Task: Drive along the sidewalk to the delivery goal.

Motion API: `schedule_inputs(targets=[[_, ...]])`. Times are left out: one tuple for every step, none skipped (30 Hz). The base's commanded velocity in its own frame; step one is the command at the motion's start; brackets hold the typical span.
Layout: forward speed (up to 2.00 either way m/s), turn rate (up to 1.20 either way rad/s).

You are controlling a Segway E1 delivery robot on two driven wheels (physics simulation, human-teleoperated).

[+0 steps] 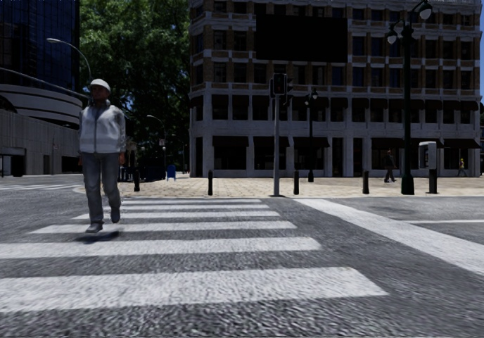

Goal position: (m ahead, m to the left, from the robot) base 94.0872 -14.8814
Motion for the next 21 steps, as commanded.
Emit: schedule_inputs(targets=[[1.96, 0.0], [1.96, 0.0], [1.96, 0.0], [1.96, 0.0], [1.96, 0.0], [1.96, 0.0], [1.96, 0.0], [1.96, 0.0], [1.96, 0.0], [1.96, 0.0], [1.96, 0.0], [1.96, 0.0], [1.96, 0.0], [1.96, 0.0], [1.96, 0.0], [1.96, 0.0], [1.96, 0.0], [1.96, 0.0], [1.96, 0.0], [1.96, 0.0], [1.96, 0.0]])
